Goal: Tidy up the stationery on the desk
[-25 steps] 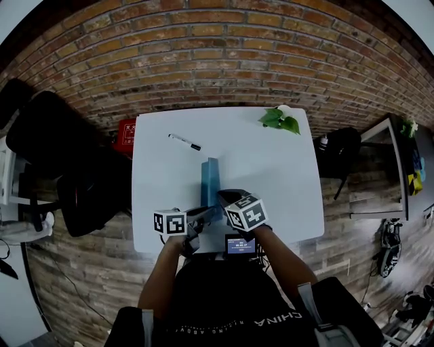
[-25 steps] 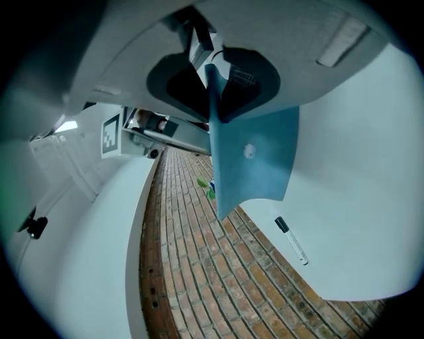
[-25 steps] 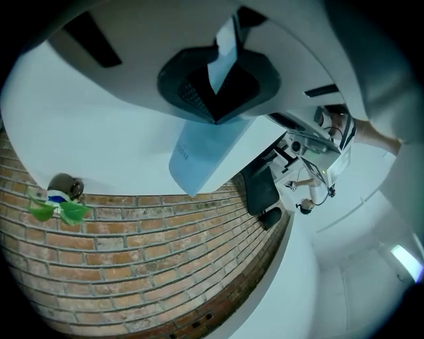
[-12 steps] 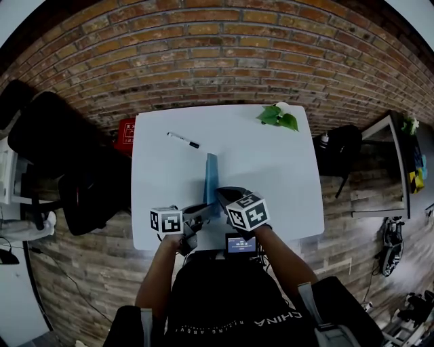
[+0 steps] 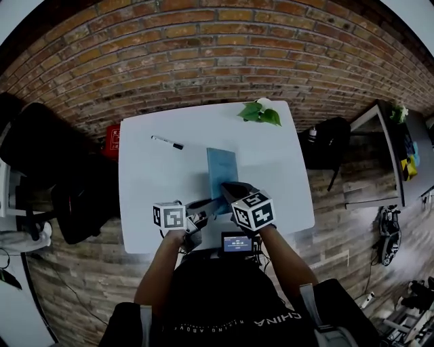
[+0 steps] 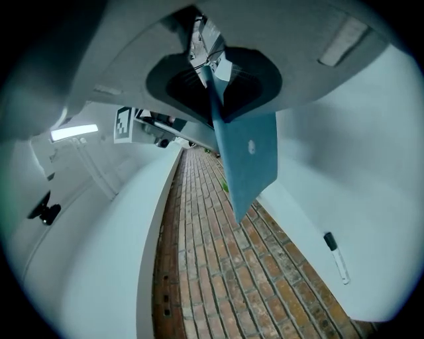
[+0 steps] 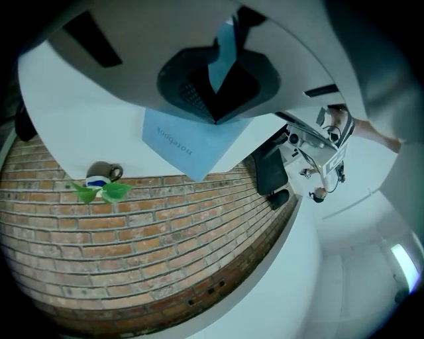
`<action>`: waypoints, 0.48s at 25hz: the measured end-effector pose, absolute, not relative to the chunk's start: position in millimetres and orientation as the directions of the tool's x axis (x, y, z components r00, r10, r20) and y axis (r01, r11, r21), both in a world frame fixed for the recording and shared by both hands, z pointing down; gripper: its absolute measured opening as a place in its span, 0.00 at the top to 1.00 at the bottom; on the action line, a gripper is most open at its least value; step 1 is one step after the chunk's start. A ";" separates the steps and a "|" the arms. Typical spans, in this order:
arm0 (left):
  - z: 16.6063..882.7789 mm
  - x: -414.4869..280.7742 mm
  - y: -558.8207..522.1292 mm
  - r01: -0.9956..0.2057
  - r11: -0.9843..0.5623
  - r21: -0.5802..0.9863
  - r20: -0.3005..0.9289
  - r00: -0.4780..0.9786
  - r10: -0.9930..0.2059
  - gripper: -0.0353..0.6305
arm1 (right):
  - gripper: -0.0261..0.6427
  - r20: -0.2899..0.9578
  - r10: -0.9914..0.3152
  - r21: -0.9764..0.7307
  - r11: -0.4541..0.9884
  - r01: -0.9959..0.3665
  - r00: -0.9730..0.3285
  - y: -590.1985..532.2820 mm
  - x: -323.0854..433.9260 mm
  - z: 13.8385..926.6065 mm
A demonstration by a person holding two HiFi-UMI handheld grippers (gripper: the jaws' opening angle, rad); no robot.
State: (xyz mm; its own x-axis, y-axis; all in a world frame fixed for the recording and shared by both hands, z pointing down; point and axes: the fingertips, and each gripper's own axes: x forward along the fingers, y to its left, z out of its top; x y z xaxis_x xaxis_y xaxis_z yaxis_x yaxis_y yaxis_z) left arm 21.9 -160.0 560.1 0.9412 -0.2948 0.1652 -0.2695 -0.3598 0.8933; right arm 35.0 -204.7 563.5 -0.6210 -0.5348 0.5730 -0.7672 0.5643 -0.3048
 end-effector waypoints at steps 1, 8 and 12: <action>558.3 31.5 -159.7 -0.254 -0.364 0.896 0.157 0.948 -0.276 0.85 | 0.95 0.572 -0.549 -0.300 0.551 -0.778 -0.609 -204.6 44.7 562.1; 548.1 85.6 -163.4 -0.166 -0.378 0.911 0.094 0.975 -0.201 0.85 | 0.95 0.566 -0.632 -0.275 0.461 -0.844 -0.529 -207.2 103.7 549.7; 554.4 92.2 -164.0 -0.177 -0.375 0.910 0.109 0.975 -0.196 0.85 | 0.95 0.584 -0.622 -0.272 0.456 -0.848 -0.521 -207.4 110.7 557.4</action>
State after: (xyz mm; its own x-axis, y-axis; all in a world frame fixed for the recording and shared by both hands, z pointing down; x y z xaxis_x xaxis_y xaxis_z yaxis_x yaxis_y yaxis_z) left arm 92.2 -164.0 554.4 0.9745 -0.1961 0.1089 -0.1771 -0.3749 0.9100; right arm 110.7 -207.4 557.4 -0.5214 -0.6224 0.5838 -0.8478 0.4556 -0.2715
